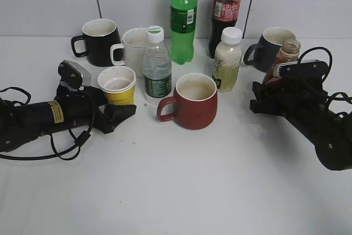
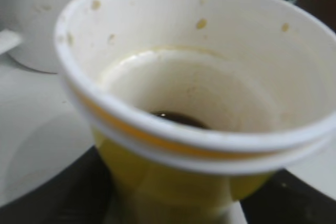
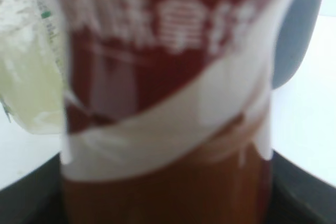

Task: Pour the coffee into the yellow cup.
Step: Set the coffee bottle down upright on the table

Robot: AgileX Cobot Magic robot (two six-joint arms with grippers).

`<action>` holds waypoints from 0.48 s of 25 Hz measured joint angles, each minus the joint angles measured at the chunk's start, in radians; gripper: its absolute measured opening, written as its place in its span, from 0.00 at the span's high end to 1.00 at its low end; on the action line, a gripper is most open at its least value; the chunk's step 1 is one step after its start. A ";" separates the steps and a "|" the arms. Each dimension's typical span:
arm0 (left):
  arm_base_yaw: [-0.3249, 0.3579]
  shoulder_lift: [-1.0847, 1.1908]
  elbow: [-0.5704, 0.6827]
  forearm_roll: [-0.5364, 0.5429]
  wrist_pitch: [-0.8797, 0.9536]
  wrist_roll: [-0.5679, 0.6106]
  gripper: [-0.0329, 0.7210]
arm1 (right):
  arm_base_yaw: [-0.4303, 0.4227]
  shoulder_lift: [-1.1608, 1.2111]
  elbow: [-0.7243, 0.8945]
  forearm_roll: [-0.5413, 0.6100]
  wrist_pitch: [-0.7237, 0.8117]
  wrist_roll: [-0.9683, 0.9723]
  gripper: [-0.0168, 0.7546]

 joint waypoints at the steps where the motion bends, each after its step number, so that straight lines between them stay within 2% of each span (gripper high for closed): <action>1: 0.000 -0.002 0.000 0.004 0.005 0.000 0.20 | 0.000 0.000 0.000 -0.004 0.000 0.001 0.32; 5: -0.001 -0.036 0.021 0.002 0.053 0.000 0.14 | 0.000 0.000 0.000 -0.013 -0.001 0.003 0.30; 8: -0.001 -0.062 0.046 -0.006 0.080 0.000 0.13 | 0.000 0.000 -0.001 -0.013 -0.009 0.004 0.23; 12: -0.001 -0.106 0.081 -0.010 0.140 0.000 0.13 | 0.000 0.000 -0.002 -0.013 -0.012 0.004 0.20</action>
